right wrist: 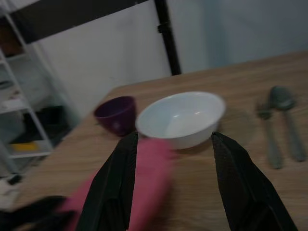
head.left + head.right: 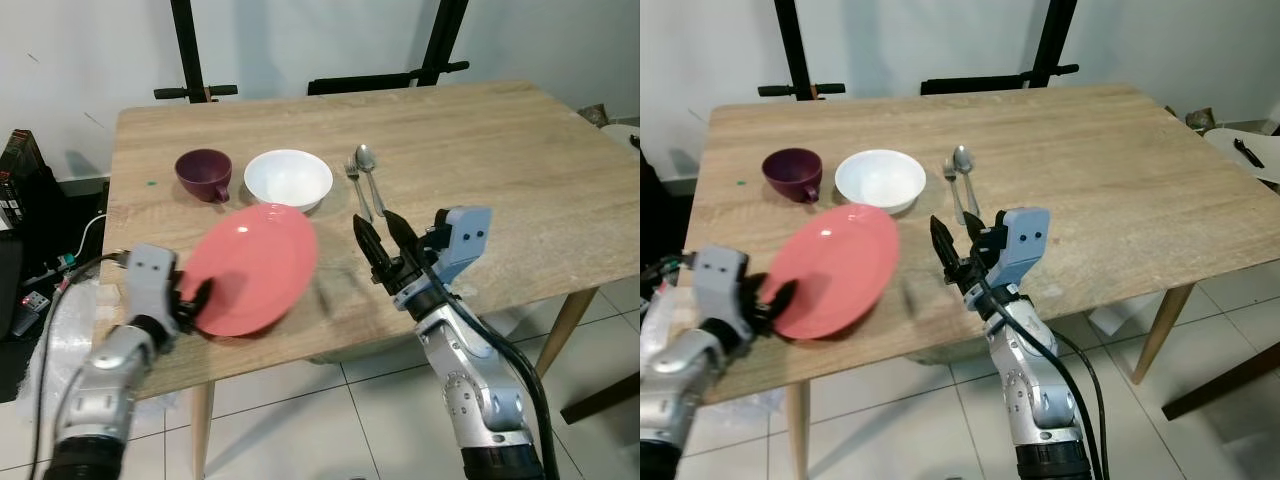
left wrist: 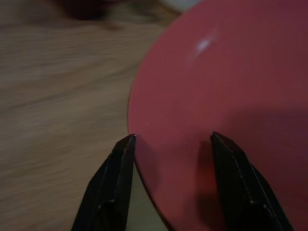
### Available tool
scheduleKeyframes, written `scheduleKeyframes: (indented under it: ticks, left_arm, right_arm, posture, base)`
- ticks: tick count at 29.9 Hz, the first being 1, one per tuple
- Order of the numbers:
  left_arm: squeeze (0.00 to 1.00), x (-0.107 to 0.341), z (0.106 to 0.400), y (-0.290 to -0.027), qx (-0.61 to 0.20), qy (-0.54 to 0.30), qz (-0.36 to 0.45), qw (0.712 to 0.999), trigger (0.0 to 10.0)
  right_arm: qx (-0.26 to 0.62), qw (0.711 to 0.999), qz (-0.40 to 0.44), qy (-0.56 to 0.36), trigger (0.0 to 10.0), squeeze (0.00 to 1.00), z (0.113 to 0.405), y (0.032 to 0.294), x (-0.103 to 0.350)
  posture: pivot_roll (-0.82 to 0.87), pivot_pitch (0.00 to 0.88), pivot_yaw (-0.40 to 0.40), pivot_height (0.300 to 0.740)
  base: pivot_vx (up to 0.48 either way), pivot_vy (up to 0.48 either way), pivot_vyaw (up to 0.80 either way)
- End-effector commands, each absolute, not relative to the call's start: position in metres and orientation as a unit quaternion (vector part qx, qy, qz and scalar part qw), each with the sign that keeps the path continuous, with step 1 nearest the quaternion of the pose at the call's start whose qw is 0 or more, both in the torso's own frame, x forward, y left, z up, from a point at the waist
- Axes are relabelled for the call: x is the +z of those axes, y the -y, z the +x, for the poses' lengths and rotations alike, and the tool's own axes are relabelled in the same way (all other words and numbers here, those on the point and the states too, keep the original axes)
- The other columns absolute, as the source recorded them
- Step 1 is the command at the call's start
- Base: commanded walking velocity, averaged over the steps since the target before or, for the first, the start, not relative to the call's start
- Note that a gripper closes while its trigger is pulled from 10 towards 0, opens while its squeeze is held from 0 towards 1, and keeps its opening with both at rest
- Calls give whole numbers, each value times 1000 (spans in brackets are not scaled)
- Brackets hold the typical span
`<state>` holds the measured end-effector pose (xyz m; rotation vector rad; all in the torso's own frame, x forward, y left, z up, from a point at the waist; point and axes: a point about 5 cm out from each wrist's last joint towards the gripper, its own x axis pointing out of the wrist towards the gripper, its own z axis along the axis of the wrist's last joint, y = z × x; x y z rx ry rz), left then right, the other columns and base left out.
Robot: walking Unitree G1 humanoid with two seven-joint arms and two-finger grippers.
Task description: Setting the table
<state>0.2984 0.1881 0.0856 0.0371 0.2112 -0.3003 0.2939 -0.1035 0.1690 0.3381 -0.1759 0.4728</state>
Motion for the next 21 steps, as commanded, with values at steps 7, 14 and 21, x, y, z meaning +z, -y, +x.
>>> scheduleKeyframes:
  ticks: [7,14,21]
  left_arm:
    - [0,53,287,-175,-148,-181,17,972,10000]
    - [0,54,286,-177,-138,-175,24,974,10000]
    - [0,55,286,-184,-125,-171,30,977,10000]
  right_arm:
    - [360,891,271,-57,10000,0,278,77,143]
    - [329,883,313,-117,10000,0,279,88,124]
    - [292,900,299,-124,10000,0,282,107,118]
  posture:
    - [-92,24,-6,740]
    - [-92,31,-16,740]
    - [-86,43,-23,740]
  base:
    - [0,0,0]
    - [0,0,0]
    - [0,0,0]
